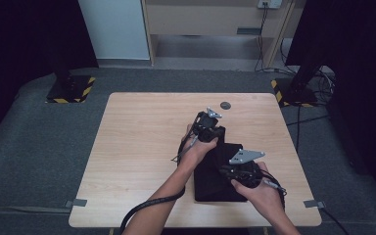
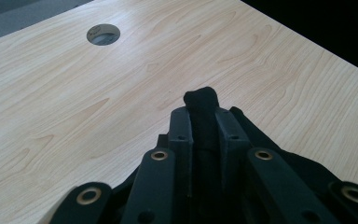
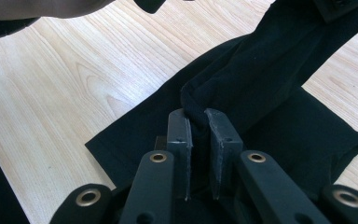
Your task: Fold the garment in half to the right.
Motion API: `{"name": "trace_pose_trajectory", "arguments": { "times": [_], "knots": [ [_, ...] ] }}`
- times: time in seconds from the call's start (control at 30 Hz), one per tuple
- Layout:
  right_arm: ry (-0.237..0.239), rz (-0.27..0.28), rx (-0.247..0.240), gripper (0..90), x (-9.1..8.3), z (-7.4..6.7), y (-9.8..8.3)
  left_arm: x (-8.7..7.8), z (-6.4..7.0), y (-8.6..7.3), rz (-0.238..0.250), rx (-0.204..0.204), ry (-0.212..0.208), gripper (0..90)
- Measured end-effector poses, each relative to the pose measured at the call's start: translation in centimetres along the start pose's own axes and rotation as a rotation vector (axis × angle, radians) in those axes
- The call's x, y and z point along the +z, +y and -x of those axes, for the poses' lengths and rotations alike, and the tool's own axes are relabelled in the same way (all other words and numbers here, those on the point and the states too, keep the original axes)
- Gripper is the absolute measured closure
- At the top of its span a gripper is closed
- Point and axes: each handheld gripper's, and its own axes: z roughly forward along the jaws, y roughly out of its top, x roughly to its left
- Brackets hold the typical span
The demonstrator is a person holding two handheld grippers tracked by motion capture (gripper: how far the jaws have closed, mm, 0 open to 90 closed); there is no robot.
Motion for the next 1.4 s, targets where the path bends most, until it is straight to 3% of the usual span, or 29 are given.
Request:
{"name": "trace_pose_trajectory", "arguments": {
  "times": [0.33, 0.43, 0.5, 0.67, 0.87, 1.07, 1.23, 1.4],
  "knots": [
    [-0.011, -0.004, 0.01, 80.7, 0.1, 0.1, -0.4, 1.0, 0.1, 0.0, 0.005, -0.021, -0.029, 76.0],
    [-0.01, -0.006, 0.014, 80.7, 0.4, 0.2, -0.5, 0.8, 0.0, 0.1, 0.048, -0.068, -0.044, 56.7],
    [-0.01, -0.009, 0.017, 80.7, 0.6, 0.3, -0.6, 0.2, 0.0, 0.3, 0.078, -0.076, -0.057, 44.3],
    [-0.014, -0.009, 0.028, 80.7, 0.8, 0.8, -0.7, -1.7, -0.1, 0.7, 0.11, -0.044, -0.052, 38.3],
    [-0.016, -0.003, 0.033, 80.7, 0.7, 0.9, -0.8, -3.4, -0.6, -0.4, 0.113, -0.007, -0.012, 29.3],
    [-0.022, -0.001, 0.029, 80.7, 0.8, 0.5, -0.9, -4.8, -2.1, -3.5, 0.093, 0.013, 0.021, 22.9],
    [-0.027, 0.005, 0.041, 80.6, 0.9, 0.5, -1.3, -6.3, -4.0, -7.2, 0.075, -0.024, 0.056, 18.0],
    [-0.029, 0.016, 0.066, 80.5, 0.7, 0.6, -1.6, -7.4, -5.3, -9.6, 0.04, -0.037, 0.089, 10.0]
  ]
}}
